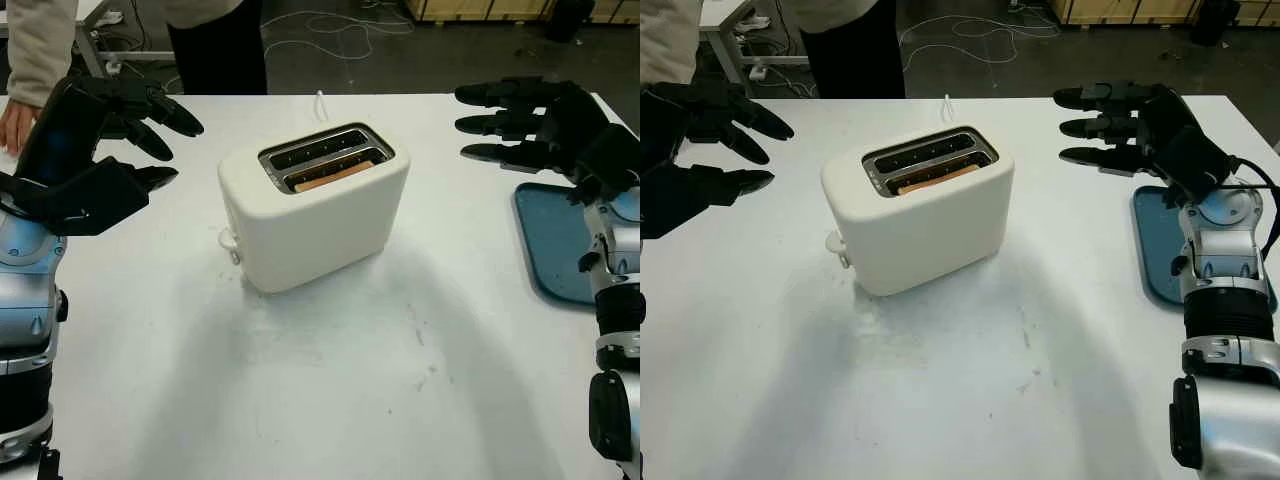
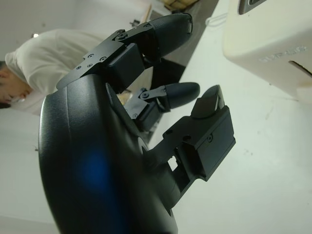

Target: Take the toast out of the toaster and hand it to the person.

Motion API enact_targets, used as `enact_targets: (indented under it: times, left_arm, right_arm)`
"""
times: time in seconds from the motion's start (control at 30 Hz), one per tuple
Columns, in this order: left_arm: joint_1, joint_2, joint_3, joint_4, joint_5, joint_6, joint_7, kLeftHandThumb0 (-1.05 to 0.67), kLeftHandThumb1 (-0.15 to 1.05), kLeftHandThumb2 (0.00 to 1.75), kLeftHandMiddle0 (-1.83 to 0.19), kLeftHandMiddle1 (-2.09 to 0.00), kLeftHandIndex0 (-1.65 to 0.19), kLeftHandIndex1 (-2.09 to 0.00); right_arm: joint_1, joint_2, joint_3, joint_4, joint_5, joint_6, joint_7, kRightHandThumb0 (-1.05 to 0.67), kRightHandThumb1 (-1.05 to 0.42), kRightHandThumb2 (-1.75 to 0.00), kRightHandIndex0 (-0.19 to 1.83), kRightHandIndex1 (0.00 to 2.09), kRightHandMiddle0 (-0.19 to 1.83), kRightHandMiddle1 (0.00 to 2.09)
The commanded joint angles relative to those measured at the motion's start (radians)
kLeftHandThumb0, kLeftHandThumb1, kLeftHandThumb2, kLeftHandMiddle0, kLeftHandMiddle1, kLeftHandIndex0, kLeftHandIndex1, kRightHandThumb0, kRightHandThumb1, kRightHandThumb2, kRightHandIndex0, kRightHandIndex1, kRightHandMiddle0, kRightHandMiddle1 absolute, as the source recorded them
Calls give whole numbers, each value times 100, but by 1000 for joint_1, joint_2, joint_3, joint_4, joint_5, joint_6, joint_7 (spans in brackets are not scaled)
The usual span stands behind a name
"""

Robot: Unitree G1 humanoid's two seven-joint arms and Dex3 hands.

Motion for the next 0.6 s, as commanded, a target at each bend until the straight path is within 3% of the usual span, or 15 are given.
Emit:
enact_targets:
  times: [0.0, 0.57]
  left_arm:
    - [-17, 1, -6, 10, -4, 6, 0, 45, 53, 50, -89, -100, -88, -71]
    - [-4, -1, -7, -2, -15, -2, -11, 40, 57, 45, -85, -104, -85, -75]
  right_arm:
    - [-5, 7, -7, 8, 12, -15, -6, -31, -77, 0, 91, 3, 81, 1]
    - [32, 14, -16, -41, 19, -16, -14, -26, -76, 0, 91, 2, 83, 1]
